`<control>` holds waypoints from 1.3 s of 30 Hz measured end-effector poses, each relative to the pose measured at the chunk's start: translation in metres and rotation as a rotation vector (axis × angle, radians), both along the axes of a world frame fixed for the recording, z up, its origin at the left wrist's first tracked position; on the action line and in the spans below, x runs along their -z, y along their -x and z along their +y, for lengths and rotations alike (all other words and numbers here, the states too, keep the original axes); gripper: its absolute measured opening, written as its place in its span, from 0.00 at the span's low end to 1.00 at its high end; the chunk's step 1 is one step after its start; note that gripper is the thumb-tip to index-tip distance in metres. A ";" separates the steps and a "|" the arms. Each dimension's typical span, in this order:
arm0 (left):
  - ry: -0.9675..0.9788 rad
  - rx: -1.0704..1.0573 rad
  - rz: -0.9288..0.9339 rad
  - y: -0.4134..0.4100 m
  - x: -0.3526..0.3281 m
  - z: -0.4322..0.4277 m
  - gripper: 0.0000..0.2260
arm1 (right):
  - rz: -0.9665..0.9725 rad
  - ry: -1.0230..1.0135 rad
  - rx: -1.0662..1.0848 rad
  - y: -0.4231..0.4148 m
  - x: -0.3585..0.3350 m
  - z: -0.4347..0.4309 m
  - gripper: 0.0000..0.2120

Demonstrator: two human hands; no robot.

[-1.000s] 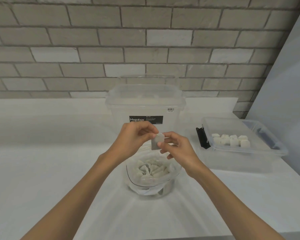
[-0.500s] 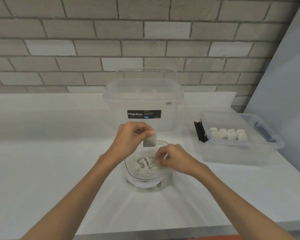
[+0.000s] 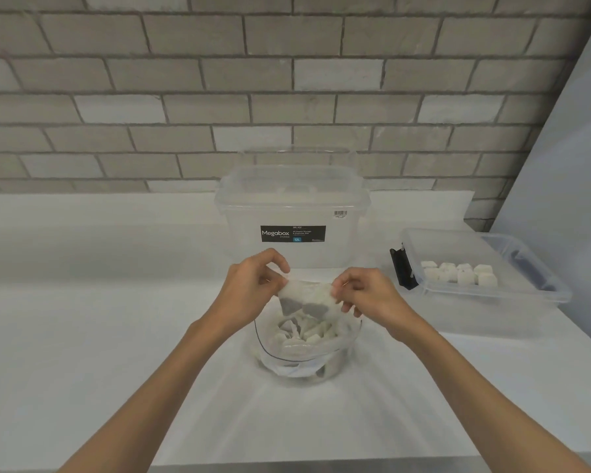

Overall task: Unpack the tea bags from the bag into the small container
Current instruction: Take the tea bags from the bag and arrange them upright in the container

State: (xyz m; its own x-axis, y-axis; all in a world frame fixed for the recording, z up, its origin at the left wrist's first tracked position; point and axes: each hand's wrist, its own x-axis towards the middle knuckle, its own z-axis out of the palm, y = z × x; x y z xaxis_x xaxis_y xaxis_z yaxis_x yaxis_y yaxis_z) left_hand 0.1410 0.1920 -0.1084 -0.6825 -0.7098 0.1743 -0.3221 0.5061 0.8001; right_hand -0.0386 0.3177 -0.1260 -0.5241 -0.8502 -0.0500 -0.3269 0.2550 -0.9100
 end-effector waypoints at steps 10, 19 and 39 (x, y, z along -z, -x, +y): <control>-0.135 0.034 0.083 0.008 -0.006 0.012 0.04 | -1.316 0.278 0.129 -0.023 -0.006 -0.005 0.02; -0.056 0.058 0.189 0.035 -0.018 0.013 0.11 | -0.682 0.152 0.060 -0.030 -0.015 0.002 0.03; 0.140 0.306 0.015 0.173 -0.068 0.043 0.02 | 0.611 0.203 0.134 0.133 -0.120 0.073 0.03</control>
State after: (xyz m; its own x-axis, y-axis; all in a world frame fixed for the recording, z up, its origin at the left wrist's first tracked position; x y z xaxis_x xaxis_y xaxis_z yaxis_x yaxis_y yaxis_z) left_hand -0.0321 0.2345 -0.0406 -0.8570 -0.4405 0.2675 -0.1267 0.6831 0.7193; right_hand -0.1719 0.3912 -0.0064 -0.5092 -0.7370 0.4446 -0.7774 0.1722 -0.6050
